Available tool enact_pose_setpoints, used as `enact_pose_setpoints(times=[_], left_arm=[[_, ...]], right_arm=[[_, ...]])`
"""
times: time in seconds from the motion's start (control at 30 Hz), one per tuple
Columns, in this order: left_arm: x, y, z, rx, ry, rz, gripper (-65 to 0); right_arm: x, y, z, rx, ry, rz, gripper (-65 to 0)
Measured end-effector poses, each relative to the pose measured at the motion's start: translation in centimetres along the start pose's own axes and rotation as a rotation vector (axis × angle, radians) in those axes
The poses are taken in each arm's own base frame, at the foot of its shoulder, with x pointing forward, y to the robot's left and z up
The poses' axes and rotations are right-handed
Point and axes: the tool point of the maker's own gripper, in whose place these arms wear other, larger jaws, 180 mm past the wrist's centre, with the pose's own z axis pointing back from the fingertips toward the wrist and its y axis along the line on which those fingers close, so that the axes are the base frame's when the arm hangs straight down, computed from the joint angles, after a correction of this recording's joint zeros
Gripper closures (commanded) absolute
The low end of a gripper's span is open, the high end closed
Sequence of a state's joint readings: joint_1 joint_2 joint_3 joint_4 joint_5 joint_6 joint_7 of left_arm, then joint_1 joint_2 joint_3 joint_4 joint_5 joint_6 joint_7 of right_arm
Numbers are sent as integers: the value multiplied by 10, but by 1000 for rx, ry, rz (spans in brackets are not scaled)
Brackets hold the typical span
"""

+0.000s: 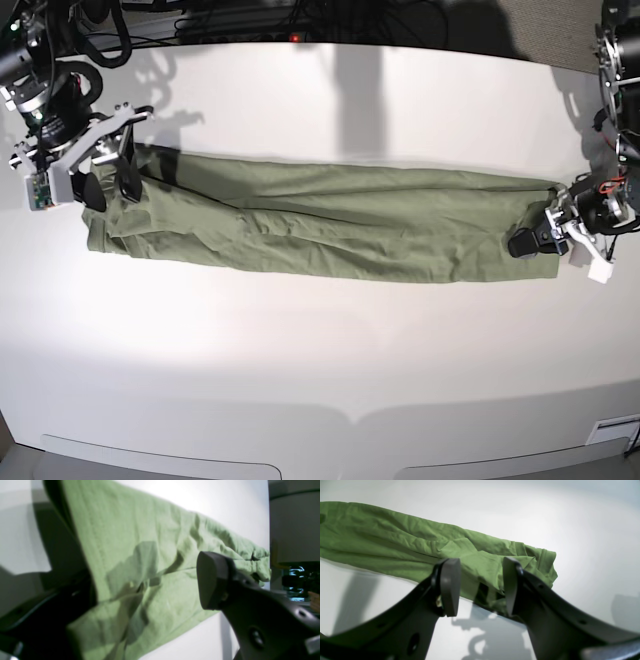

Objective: Fold the T-shirt properly
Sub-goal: 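Lower the left gripper and pinch the strip end near it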

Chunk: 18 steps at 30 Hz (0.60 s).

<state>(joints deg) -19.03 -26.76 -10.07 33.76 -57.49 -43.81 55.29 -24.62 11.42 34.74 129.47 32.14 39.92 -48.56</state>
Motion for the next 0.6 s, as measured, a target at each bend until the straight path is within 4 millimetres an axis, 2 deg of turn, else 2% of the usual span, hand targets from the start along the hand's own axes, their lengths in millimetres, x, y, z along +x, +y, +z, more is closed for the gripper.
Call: enact_pose_setpoints(times=[0.1, 0.17, 0.23, 0.3, 0.5, 0.6], left_arm=[[-1, 8, 11, 26, 26, -9, -405], [-3, 16, 18, 49, 38, -14, -347], [-5, 21, 21, 71, 47, -5, -211], [-11, 27, 23, 89, 64, 22, -2], [-15, 19, 22, 36, 59, 89, 0], [-21, 7, 23, 0, 117, 81, 0]], right_arm=[[0, 0, 0, 0, 0, 0, -276], [0, 0, 0, 0, 0, 0, -276], [0, 0, 0, 0, 0, 0, -276], [0, 0, 0, 0, 0, 0, -276], [0, 0, 0, 0, 0, 0, -276], [0, 0, 0, 0, 0, 0, -276]])
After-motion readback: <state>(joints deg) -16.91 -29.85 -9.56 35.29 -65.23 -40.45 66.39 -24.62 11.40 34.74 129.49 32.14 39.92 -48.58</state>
